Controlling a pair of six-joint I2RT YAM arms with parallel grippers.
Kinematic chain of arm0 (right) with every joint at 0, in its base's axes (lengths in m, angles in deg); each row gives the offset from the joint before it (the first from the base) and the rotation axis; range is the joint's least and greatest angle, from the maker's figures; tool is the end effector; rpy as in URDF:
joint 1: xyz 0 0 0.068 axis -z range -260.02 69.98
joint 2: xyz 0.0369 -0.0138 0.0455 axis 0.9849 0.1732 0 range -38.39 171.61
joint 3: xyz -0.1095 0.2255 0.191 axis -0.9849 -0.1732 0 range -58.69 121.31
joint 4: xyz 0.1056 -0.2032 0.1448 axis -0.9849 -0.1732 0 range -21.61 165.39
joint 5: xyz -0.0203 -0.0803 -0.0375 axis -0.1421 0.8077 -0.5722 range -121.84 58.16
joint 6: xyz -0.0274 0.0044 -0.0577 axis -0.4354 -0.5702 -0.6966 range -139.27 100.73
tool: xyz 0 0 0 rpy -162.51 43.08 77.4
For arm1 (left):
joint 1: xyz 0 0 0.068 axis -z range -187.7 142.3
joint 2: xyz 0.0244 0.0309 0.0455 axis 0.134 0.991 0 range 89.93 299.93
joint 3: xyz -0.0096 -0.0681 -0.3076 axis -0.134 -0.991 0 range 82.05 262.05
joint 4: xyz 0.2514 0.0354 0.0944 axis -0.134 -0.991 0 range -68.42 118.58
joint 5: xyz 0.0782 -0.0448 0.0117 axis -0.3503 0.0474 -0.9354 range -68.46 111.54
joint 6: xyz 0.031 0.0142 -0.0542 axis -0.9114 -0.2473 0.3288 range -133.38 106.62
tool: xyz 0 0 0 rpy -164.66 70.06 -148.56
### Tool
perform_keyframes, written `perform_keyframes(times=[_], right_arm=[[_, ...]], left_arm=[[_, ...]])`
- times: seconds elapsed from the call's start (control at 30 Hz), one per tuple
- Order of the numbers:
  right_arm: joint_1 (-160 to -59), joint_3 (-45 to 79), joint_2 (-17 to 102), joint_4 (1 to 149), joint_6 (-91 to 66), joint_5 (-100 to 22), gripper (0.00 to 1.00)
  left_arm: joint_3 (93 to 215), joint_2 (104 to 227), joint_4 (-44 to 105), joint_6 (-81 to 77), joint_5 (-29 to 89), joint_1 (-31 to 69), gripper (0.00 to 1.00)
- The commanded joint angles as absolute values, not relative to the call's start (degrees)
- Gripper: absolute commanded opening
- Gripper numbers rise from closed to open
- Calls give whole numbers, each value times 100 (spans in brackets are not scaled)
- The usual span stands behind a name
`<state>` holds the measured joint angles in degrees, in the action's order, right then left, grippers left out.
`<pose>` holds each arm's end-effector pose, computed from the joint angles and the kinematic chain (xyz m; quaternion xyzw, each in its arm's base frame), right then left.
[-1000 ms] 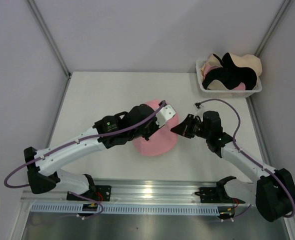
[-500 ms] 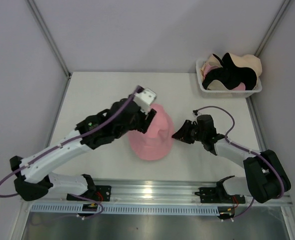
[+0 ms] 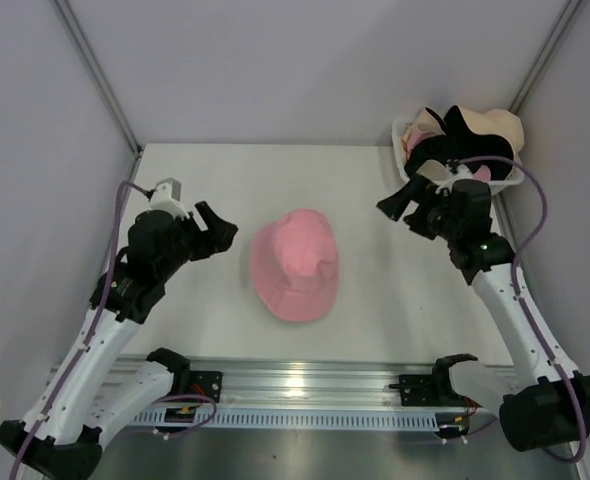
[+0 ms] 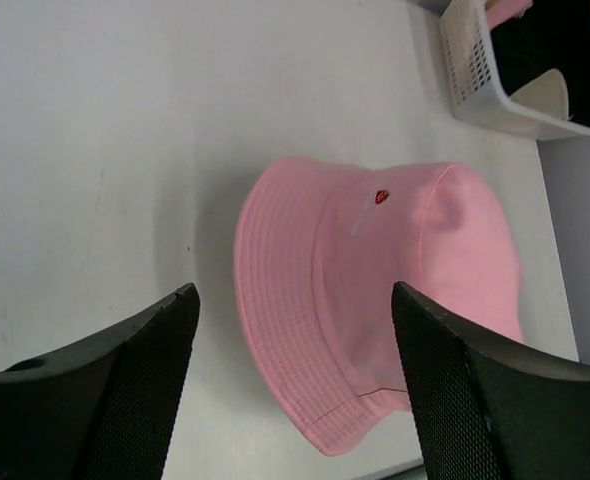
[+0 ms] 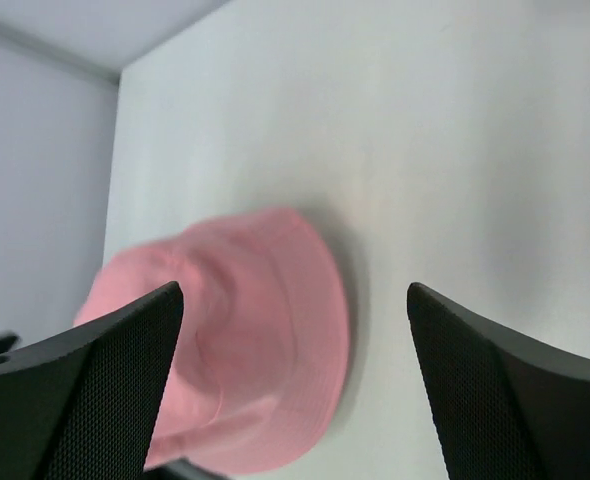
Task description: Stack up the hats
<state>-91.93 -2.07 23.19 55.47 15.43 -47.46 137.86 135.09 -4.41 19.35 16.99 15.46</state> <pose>0.2355 0.0633 0.3705 0.0934 0.8330 0.3161 0.4444 0.1457 -0.0581 0.3908 -0.0912 0.8253 -0.2316 0.5068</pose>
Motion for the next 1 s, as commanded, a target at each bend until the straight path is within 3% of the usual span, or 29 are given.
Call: perform_keyframes(times=[0.0, 0.3, 0.43, 0.57, 0.97], right_arm=[[-8209, 474, 2524, 4885, 1158, -4301, 95], [-6923, 2435, 4500, 5096, 797, -2842, 96], [-6299, 2551, 5317, 5833, 1113, -3526, 91], [-6218, 2683, 5810, 6124, 1377, -3773, 86], [-6131, 3720, 6699, 6439, 1280, -2972, 91]], left_arm=[[13312, 13782, 150, 2643, 3137, 1138, 81], [13267, 14310, 433, 2354, 3667, 716, 82], [13478, 14266, 353, 2046, 3455, 443, 83], [13522, 14301, 432, 1958, 3508, 153, 81], [13610, 14960, 643, 1826, 3622, -295, 73]])
